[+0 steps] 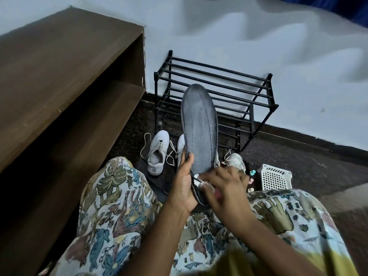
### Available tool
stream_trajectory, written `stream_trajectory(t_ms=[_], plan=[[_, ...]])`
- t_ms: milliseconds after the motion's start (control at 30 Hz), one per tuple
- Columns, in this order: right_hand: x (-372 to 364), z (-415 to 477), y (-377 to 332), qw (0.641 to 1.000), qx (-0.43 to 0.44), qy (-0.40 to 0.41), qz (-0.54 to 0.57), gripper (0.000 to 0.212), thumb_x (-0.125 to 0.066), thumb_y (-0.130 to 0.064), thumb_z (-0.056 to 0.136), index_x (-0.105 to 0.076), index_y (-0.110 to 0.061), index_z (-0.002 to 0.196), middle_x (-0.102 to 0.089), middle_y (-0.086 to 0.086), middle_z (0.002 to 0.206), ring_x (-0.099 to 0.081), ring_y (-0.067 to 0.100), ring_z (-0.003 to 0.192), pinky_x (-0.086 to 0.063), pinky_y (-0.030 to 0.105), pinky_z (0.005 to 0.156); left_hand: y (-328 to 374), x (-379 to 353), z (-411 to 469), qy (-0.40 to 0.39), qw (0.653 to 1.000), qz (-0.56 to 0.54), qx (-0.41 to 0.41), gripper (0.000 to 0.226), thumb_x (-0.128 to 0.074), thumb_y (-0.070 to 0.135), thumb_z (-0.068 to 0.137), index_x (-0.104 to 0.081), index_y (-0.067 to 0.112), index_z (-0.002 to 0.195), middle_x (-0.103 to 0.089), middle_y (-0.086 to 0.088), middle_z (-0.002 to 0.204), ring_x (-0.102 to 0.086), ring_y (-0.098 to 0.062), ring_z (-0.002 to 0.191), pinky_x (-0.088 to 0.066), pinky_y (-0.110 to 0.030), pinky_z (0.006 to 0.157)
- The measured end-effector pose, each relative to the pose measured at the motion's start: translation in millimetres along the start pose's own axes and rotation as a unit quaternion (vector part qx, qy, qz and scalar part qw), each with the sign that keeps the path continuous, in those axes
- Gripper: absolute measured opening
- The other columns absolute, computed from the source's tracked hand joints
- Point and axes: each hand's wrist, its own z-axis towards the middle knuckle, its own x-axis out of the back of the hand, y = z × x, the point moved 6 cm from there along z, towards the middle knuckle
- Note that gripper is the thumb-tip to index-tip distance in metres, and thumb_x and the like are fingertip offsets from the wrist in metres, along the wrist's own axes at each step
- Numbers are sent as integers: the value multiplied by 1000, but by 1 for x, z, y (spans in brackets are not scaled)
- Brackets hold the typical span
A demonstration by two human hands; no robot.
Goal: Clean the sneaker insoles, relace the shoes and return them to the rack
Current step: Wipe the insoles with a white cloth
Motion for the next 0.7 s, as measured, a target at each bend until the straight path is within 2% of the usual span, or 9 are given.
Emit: stream_trajectory(t_ms=[67,167,233,367,467,533,600,633,700], plan=[[-6,-13,4,999,10,-5,50,22,-45,-39,89,-63,-36,102,-56,-20,96,-43,5,91,-30,34,74,1,10,8,14,999,-23,-24,78,-69,43,81,-34,15,145,-38,-21,146,-42,-39,130,-40,-55,103],[-13,-22,15,992,34,-41,115,20,-47,-42,92,-59,-39,109,-54,-22,95,-47,6,92,-39,37,75,1,22,9,75,995,-27,-62,64,-60,41,86,-41,17,141,-49,-19,139,-53,-37,121,-51,-48,87],[-17,-20,24,986,54,-90,127,23,-47,-45,91,-59,-40,110,-54,-23,96,-50,5,94,-43,39,78,-2,27,10,114,990,-21,-74,60,-57,42,85,-45,16,138,-53,-19,135,-54,-37,120,-51,-49,88],[-20,-2,46,945,47,-223,235,14,-58,-34,86,-65,-37,98,-59,-19,94,-59,8,87,-52,27,77,-9,43,13,249,966,-37,-49,39,-45,36,95,-57,7,118,-63,-19,111,-60,-33,97,-48,-45,86],[-9,30,72,941,-8,-168,295,24,-68,-13,84,-66,-36,91,-64,-18,87,-60,8,73,-50,21,67,-8,72,26,361,930,-27,-62,36,-42,22,97,-51,7,129,-61,-16,110,-59,-30,91,-45,-41,88],[-10,55,88,931,-55,-110,344,21,-68,-9,84,-67,-30,88,-66,-13,78,-60,14,66,-49,25,63,-12,94,39,406,910,-30,-72,39,-39,12,97,-46,7,135,-58,-16,119,-59,-31,101,-44,-38,83],[-19,77,103,905,-97,-74,408,14,-67,-7,84,-69,-21,87,-64,-5,73,-56,17,66,-46,30,65,-24,118,53,443,894,-25,-56,44,-38,8,95,-42,10,139,-59,-13,114,-58,-26,92,-46,-35,75],[-25,86,109,895,-108,-64,427,11,-67,-7,85,-69,-18,87,-63,-1,74,-55,16,68,-45,29,67,-30,132,60,461,887,-11,-39,46,-40,8,94,-40,12,140,-60,-11,114,-55,-23,84,-45,-32,71],[-36,96,117,881,-126,-54,453,10,-66,-5,86,-69,-15,87,-62,0,74,-54,12,67,-46,21,66,-43,161,71,497,867,29,-17,48,-41,7,94,-38,14,141,-55,-11,130,-54,-23,85,-44,-32,69]])
